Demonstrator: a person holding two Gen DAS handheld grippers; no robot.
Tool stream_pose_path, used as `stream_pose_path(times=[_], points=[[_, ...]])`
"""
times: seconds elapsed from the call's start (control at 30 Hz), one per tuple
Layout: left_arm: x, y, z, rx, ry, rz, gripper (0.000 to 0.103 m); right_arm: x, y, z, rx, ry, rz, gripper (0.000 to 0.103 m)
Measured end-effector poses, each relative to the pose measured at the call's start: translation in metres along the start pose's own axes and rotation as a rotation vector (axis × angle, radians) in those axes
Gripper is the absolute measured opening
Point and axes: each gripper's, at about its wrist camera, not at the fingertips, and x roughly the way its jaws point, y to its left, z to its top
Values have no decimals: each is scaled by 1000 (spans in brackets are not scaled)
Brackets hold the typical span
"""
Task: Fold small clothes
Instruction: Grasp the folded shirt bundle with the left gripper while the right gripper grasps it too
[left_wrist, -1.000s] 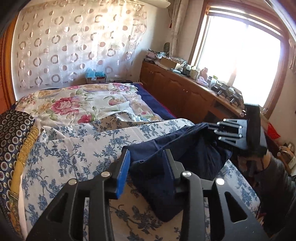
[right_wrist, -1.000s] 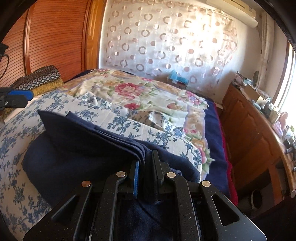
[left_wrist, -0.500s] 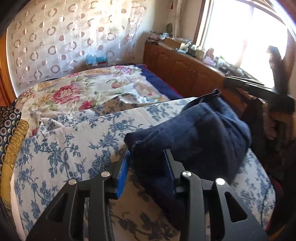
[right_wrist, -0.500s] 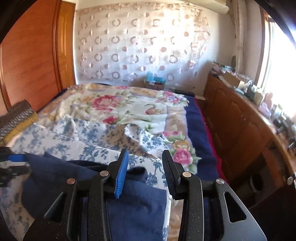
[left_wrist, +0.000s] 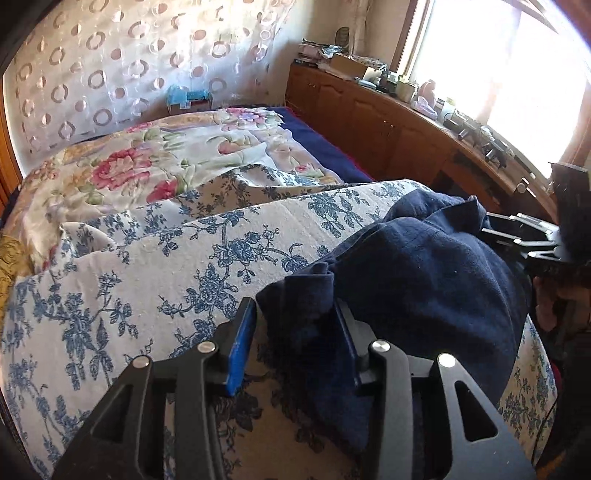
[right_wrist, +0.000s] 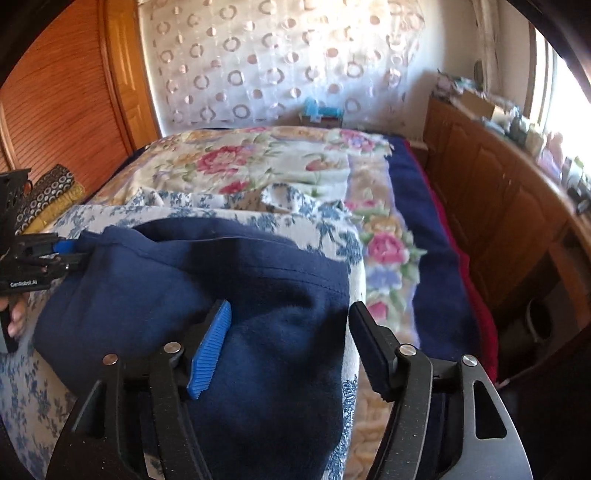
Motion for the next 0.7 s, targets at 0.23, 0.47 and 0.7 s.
stream_pose_path(times=[0.23, 0.47, 0.7], points=[[5, 2, 2, -37, 4, -46, 43, 6, -5, -6, 39, 8, 52, 74], [-2, -3, 2, -18, 4, -118, 16, 10, -11, -7, 64, 16, 100, 74], [-58, -7, 5, -12, -129, -166, 10, 5, -3, 0, 31, 6, 103, 74]])
